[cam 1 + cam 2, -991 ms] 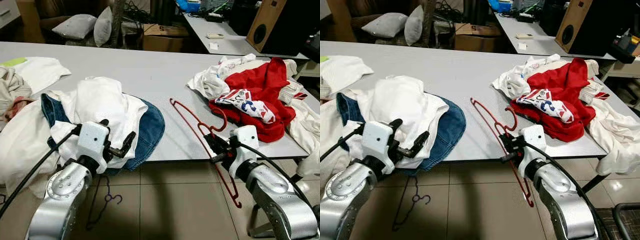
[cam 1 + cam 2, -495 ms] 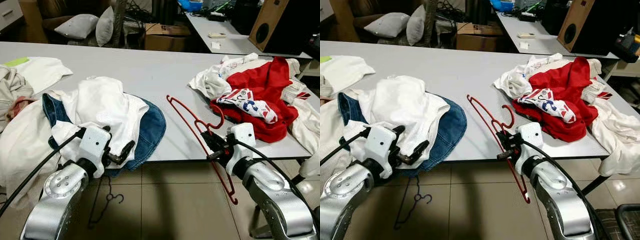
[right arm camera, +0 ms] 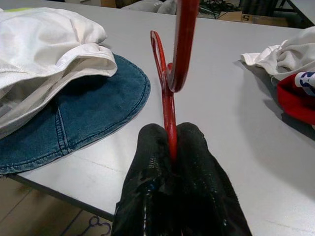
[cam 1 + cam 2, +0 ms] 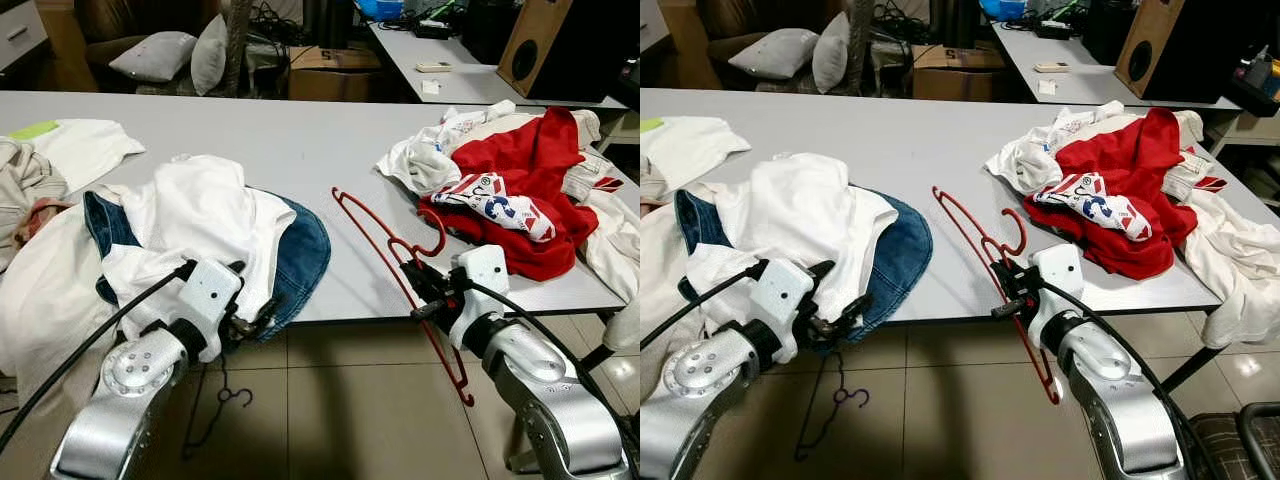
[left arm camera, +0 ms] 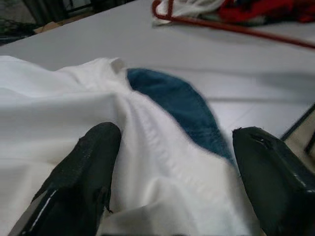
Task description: Hang hanger
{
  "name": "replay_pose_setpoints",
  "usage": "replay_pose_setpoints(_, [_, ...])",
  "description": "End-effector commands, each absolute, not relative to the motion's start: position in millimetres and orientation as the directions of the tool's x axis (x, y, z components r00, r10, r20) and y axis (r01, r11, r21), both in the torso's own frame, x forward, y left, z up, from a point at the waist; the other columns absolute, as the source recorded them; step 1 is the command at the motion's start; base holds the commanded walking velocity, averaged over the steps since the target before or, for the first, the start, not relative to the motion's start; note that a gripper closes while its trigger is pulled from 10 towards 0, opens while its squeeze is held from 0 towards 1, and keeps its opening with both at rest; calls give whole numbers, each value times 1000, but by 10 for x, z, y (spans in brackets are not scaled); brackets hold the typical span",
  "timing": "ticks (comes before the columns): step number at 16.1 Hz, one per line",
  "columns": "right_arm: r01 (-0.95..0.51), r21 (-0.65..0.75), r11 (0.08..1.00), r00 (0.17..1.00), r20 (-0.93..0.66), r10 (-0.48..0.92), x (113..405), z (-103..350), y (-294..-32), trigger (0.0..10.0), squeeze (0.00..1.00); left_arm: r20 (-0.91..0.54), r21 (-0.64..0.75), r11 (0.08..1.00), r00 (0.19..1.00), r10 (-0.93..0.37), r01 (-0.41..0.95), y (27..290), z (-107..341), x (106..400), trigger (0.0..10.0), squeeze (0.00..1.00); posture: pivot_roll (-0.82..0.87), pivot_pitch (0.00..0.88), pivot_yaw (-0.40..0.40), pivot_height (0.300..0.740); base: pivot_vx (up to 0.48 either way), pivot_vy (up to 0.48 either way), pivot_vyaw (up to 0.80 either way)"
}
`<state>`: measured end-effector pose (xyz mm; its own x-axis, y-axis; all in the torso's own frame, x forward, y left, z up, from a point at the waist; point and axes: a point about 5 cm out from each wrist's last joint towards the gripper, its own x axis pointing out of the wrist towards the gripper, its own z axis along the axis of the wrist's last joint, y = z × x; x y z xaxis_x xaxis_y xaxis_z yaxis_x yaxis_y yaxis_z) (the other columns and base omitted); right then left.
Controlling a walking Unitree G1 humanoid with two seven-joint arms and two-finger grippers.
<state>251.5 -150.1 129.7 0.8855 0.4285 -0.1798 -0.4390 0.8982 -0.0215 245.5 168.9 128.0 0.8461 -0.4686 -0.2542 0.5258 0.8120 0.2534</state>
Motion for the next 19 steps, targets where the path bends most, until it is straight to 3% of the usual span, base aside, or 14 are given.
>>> replay_pose_setpoints(1, [-427, -36, 903, 892, -176, 415, 2523, 1291, -1517, 10000, 0, -258, 298, 812, 862, -437, 501, 1716, 1282, 2493, 0, 0, 7, 0, -37, 740, 0, 0, 0])
replay_pose_setpoints(7, [-436, -34, 900, 889, -170, 424, 2545, 1293, -1472, 10000, 0, -226, 374, 810, 891, -393, 452, 1779, 1316, 2552, 0, 0, 7, 0, -42, 740, 0, 0, 0])
replay_pose_setpoints(13, [-446, -38, 894, 883, -179, 433, 2535, 1284, -1492, 10000, 0, -167, 333, 820, 885, -435, 466, 1735, 1378, 2560, 0, 0, 4, 0, -47, 740, 0, 0, 0])
replay_pose_setpoints(19, [-468, -33, 883, 871, -187, 455, 2514, 1266, -1464, 10000, 0, -218, 308, 820, 875, -433, 482, 1755, 1296, 2532, 0, 0, 4, 0, -50, 740, 0, 0, 0])
